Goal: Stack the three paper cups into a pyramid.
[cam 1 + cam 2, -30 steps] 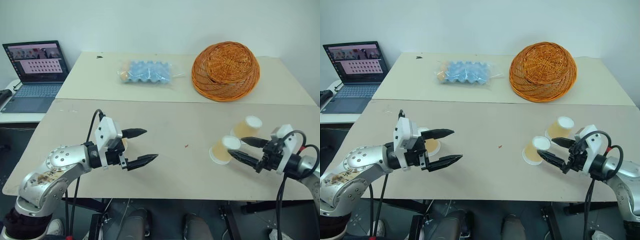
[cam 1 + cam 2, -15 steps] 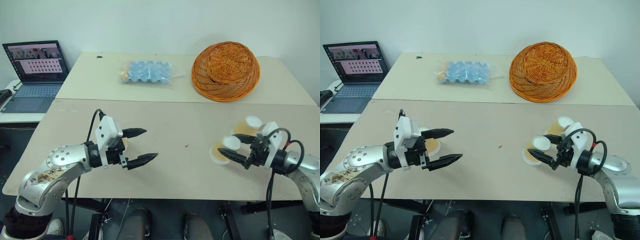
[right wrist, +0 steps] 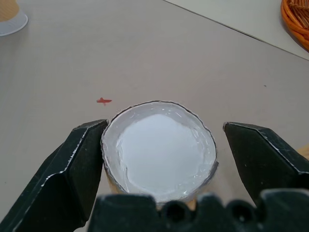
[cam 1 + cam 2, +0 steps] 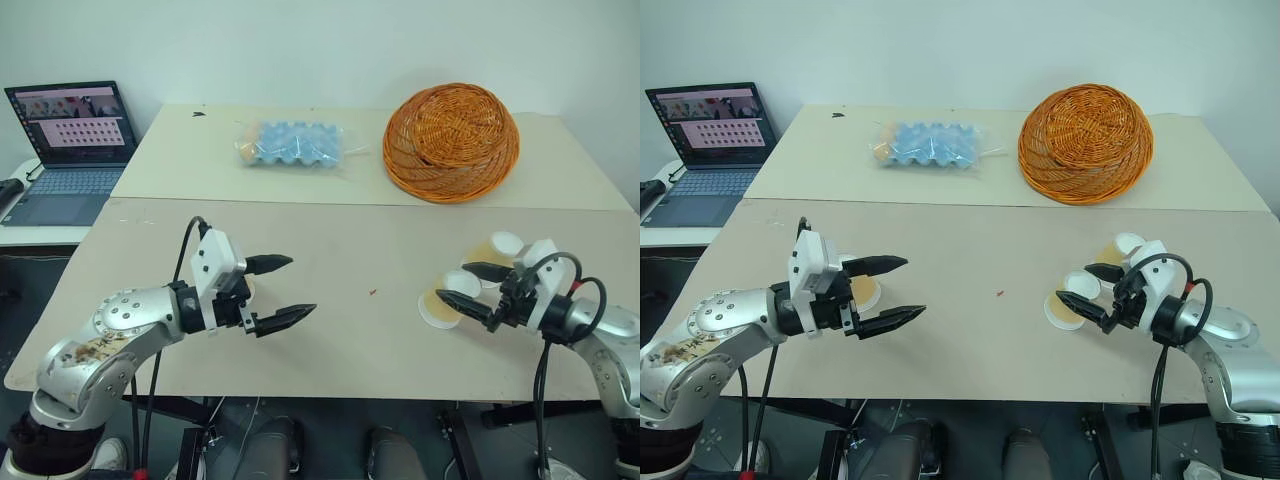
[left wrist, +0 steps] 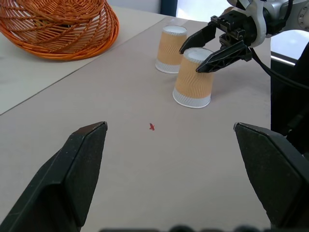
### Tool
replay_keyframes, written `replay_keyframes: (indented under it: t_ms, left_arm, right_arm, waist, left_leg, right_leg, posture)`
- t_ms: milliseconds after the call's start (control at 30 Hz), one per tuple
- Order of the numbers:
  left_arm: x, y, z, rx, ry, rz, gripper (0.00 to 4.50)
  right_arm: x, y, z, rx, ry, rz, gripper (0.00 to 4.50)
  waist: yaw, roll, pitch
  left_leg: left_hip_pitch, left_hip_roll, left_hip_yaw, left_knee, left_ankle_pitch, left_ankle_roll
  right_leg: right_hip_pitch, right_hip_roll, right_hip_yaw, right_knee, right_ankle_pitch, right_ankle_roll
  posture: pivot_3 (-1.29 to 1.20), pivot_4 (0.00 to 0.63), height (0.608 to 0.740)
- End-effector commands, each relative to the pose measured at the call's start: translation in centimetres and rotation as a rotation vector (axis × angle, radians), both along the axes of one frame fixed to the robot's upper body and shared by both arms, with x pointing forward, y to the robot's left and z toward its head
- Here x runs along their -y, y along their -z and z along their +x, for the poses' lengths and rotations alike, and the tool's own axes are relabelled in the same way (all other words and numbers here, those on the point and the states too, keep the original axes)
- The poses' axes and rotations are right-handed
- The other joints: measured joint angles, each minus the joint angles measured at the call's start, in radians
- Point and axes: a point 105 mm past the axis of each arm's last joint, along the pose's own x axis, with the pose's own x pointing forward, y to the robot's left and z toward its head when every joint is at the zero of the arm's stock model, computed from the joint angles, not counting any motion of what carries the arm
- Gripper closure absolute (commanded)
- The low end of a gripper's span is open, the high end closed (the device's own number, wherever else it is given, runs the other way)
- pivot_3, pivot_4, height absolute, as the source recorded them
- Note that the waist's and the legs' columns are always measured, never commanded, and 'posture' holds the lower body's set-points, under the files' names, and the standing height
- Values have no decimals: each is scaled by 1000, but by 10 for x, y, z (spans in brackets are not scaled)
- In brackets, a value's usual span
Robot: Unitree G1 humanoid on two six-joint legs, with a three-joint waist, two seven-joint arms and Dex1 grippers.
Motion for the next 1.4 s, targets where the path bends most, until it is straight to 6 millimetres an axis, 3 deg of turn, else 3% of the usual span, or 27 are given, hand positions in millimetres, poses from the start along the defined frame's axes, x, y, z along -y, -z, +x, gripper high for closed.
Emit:
replay_keyframes:
  t_ms: [33, 200, 233, 400, 533, 667, 833, 933, 1067, 1400]
  left_arm:
    - [3, -13, -4, 58, 17, 4, 0]
    - [3, -13, -4, 58, 13, 1, 0]
    - [3, -13, -4, 60, 12, 1, 0]
    - [4, -13, -3, 57, 12, -4, 0]
    - [3, -13, -3, 55, 11, -2, 0]
    - [3, -12, -4, 51, 10, 0, 0]
    - [3, -11, -7, 44, 12, 6, 0]
    - [2, -11, -8, 41, 10, 7, 0]
    - [1, -10, -11, 35, 0, 11, 0]
    - [-3, -11, -15, 32, -31, 6, 0]
  right_arm:
    - [-1, -12, 1, 46, -10, 8, 264]
    - [-3, -11, -1, 32, -20, 8, 1769]
    - [-3, -11, -1, 32, -24, 6, 1849]
    - [-4, -13, 1, 47, -19, -9, 1849]
    - [-17, -36, 4, 118, -70, -19, 1849]
    - [-48, -83, 6, 235, -215, -15, 1849]
    - [-102, -100, 12, 266, -434, -21, 1849]
    - [-131, -92, 16, 237, -541, -33, 1849]
    - [-157, -66, 28, 163, -638, -58, 1849]
    - [-161, -29, 59, 74, -638, -79, 1849]
  waist:
    - [0, 0, 0]
    - [0, 0, 0]
    - [0, 0, 0]
    - [0, 0, 0]
    - [-1, 0, 0]
    - [-17, 0, 0]
    - [-26, -2, 1]
    - [-30, -2, 2]
    - [-24, -3, 2]
    - [-29, -3, 2]
  left_leg:
    - [0, 0, 0, 0, 0, 0]
    - [0, 0, 0, 0, 0, 0]
    - [0, 0, 0, 0, 0, 0]
    - [0, 0, 0, 0, 0, 0]
    - [0, 0, 0, 0, 0, 0]
    - [0, 0, 0, 0, 0, -1]
    - [0, 0, 0, 0, 0, -1]
    - [0, 0, 0, 0, 0, -1]
    - [0, 0, 0, 0, 1, -1]
    - [-4, -6, -1, 0, 6, -10]
  right_leg:
    - [0, 0, 0, 0, 0, 0]
    - [0, 0, 0, 0, 0, 0]
    - [0, 0, 0, 0, 0, 0]
    - [0, 0, 0, 0, 0, 0]
    - [0, 0, 0, 0, 0, 0]
    - [-1, 0, 0, 1, 0, 0]
    - [-1, 0, 0, 0, 0, 0]
    - [-2, 0, 0, 1, 0, 0]
    - [-4, 0, -1, 1, 0, 0]
    - [-11, -1, 0, 5, 1, 0]
  posture:
    - [0, 150, 726]
    - [0, 150, 726]
    - [0, 150, 726]
    - [0, 150, 726]
    - [0, 150, 726]
    - [0, 150, 726]
    - [0, 150, 726]
    - [0, 150, 726]
    - [0, 150, 726]
    - [0, 150, 726]
